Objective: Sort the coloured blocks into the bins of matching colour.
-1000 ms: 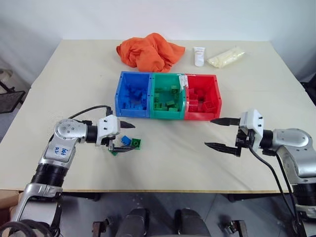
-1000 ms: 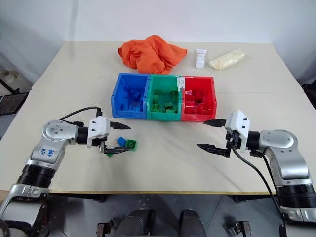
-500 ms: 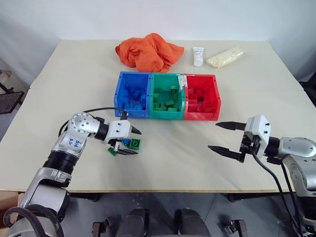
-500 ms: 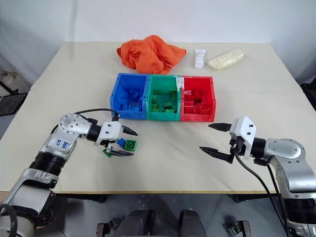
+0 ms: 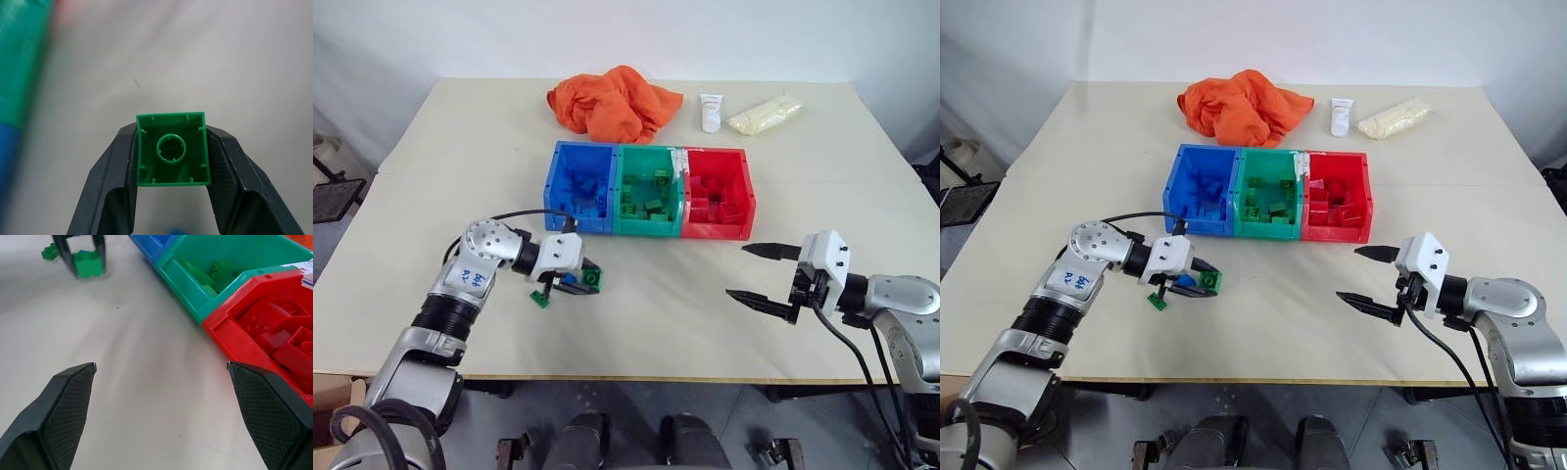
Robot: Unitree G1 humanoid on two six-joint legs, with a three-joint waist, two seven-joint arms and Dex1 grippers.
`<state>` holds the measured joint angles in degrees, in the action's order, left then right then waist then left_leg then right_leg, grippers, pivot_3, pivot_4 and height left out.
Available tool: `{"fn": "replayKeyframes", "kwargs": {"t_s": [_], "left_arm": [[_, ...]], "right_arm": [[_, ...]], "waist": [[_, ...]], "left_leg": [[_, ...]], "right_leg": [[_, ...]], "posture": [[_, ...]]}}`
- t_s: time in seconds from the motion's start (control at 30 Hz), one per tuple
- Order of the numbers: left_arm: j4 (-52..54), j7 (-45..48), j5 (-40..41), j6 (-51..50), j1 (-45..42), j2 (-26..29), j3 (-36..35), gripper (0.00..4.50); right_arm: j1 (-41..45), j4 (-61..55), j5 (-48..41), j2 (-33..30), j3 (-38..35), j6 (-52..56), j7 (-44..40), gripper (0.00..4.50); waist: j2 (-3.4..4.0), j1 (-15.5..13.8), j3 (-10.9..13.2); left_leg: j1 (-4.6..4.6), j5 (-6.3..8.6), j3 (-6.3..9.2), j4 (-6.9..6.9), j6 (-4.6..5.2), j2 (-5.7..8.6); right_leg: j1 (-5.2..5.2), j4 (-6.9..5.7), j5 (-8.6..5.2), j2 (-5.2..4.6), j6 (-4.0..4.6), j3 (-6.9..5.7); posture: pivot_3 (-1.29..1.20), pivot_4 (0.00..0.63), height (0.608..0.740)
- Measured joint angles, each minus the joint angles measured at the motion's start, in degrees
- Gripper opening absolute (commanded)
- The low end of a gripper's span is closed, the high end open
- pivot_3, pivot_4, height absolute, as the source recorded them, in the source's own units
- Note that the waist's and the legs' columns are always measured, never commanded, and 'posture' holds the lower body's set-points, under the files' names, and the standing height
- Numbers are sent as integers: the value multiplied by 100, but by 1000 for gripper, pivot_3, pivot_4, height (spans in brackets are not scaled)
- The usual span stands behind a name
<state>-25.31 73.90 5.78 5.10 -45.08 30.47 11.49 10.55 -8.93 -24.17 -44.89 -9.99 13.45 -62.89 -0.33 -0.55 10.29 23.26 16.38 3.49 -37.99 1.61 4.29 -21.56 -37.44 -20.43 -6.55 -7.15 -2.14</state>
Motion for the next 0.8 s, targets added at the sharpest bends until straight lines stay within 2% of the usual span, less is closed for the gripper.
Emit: {"fn": "replayKeyframes", "kwargs": {"t_s": [0.1,0.2,0.33,0.47,0.53,0.6,0.77,0.8], "left_arm": [[23,-434,133,-191,-360,-395,-172,1512],[-233,-1101,-91,-257,-861,-618,-188,1512],[-1519,-2236,-699,-196,-1708,-984,-143,1512],[-2666,-2708,-794,195,-2201,-1512,-155,1512],[-3220,-2891,-815,385,-2484,-1713,-212,2270],[-3521,-2901,-782,501,-2654,-1828,-331,2837],[-3960,-2968,-789,748,-2876,-1971,-442,4407],[-4012,-2979,-794,770,-2889,-1981,-451,4460]], "right_arm": [[-81,-74,-4,0,-52,13,38,4500],[-115,-140,-5,0,-107,22,93,4500],[-241,-254,-19,0,-191,41,170,4500],[-342,-369,-37,0,-226,56,261,4500],[-444,-476,-57,0,-272,62,312,4500],[-530,-521,-65,0,-329,77,355,4500],[-679,-636,-116,0,-443,152,430,4500],[-685,-637,-117,0,-443,158,440,4500]], "waist": [[-2,-36,1],[-2,-71,1],[-4,-83,2],[-8,-93,5],[-10,-95,6],[-11,-95,6],[-11,-73,6],[-11,-72,6]], "left_leg": [[1,1,0,-4,1,1],[1,1,-2,-4,1,3],[0,1,-8,-2,2,5],[2,1,-8,-4,5,10],[3,1,-8,-4,5,11],[3,1,-9,-4,5,12],[2,1,-14,-2,5,8],[1,1,-15,-2,5,7]], "right_leg": [[2,0,1,3,-2,-5],[1,-2,1,10,-3,-18],[1,-2,1,19,-5,-50],[1,-3,2,15,-6,-58],[0,-3,2,13,-6,-62],[0,-3,2,13,-7,-64],[-2,-4,1,15,-6,-65],[-2,-4,2,15,-6,-65]], "posture": [[0,150,740],[0,150,740],[0,150,740],[0,150,740],[0,150,740],[0,150,740],[0,150,740],[0,150,740]]}}
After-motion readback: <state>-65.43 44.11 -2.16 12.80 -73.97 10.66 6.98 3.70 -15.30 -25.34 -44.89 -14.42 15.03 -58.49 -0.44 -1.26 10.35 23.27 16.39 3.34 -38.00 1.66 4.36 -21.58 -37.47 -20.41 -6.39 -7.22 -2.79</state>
